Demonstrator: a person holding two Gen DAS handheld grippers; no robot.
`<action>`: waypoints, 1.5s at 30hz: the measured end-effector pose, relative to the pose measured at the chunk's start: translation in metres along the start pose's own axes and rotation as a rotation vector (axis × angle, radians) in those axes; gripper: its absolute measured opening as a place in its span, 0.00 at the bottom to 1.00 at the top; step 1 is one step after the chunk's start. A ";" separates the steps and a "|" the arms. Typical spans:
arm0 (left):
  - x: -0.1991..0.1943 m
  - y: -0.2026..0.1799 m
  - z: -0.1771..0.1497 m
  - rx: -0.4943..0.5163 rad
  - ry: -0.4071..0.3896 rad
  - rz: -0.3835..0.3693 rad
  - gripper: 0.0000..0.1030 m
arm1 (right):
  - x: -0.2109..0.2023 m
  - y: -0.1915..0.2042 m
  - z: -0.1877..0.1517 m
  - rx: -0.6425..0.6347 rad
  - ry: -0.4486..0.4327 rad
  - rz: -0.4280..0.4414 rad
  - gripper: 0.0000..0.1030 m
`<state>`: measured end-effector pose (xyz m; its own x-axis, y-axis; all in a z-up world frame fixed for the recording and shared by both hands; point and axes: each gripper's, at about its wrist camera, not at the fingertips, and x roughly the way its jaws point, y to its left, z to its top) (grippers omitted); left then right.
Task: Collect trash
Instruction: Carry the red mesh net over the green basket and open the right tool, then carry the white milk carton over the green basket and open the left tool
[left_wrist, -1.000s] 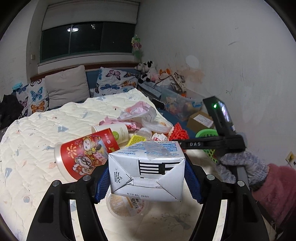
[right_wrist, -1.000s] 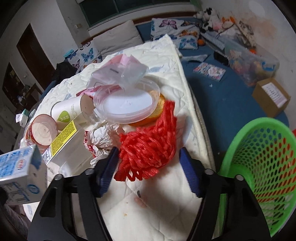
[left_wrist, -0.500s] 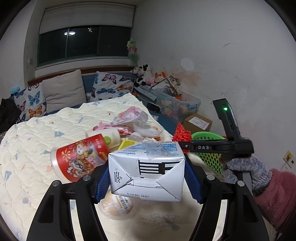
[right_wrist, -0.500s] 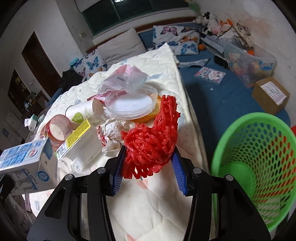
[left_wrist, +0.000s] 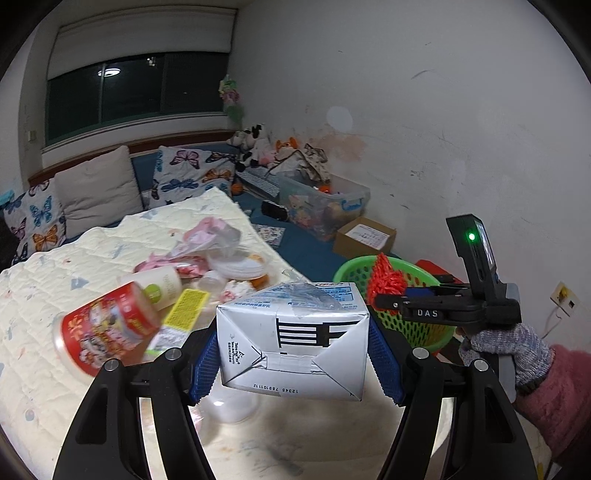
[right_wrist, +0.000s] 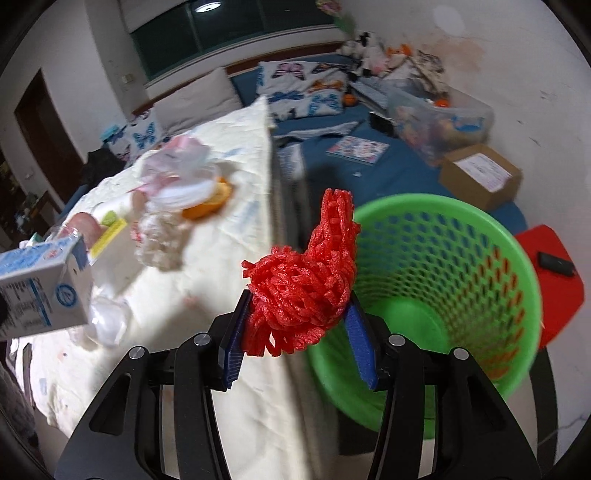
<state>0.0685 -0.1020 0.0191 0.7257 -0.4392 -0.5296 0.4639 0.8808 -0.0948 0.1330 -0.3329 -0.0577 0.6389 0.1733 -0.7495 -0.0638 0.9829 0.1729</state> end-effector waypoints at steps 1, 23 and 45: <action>0.003 -0.004 0.002 0.007 0.001 -0.006 0.66 | -0.002 -0.007 -0.002 0.006 0.001 -0.016 0.50; 0.089 -0.083 0.029 0.110 0.091 -0.123 0.66 | -0.039 -0.090 -0.026 0.120 -0.035 -0.101 0.70; 0.162 -0.132 0.021 0.179 0.243 -0.172 0.72 | -0.065 -0.120 -0.053 0.200 -0.059 -0.128 0.73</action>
<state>0.1352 -0.2931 -0.0368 0.4969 -0.5051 -0.7057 0.6668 0.7427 -0.0620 0.0587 -0.4588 -0.0636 0.6763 0.0380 -0.7356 0.1701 0.9636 0.2061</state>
